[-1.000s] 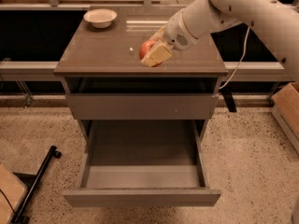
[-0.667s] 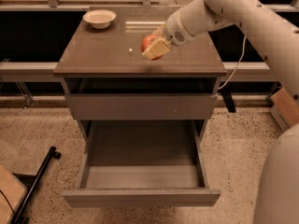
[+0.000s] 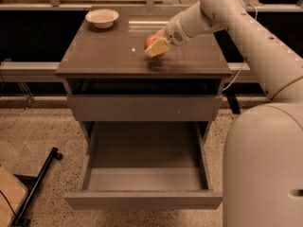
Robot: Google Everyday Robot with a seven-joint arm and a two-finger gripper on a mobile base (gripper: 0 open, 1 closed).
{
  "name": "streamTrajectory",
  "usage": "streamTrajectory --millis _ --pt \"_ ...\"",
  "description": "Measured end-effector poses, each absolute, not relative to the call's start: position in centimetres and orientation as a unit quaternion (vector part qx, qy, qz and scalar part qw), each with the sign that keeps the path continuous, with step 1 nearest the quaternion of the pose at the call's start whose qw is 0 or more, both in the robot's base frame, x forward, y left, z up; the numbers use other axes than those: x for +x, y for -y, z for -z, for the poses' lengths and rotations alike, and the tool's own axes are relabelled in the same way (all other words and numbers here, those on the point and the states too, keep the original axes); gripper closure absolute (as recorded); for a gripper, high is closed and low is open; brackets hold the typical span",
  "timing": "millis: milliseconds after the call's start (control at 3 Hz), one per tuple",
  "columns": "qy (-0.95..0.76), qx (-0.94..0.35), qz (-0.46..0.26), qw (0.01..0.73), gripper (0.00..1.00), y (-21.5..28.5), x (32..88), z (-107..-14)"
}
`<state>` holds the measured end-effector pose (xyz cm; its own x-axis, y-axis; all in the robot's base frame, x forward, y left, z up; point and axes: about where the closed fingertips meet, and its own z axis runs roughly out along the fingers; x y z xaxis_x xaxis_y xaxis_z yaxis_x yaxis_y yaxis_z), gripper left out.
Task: Pick apple from middle drawer and place on counter
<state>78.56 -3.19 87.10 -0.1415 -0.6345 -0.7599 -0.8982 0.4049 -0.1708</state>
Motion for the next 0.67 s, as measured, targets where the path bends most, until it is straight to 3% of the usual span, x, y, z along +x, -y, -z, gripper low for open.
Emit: streamTrajectory --millis 667 --pt "-0.745 -0.515 -0.186 0.381 0.35 2.85 80.25 -84.11"
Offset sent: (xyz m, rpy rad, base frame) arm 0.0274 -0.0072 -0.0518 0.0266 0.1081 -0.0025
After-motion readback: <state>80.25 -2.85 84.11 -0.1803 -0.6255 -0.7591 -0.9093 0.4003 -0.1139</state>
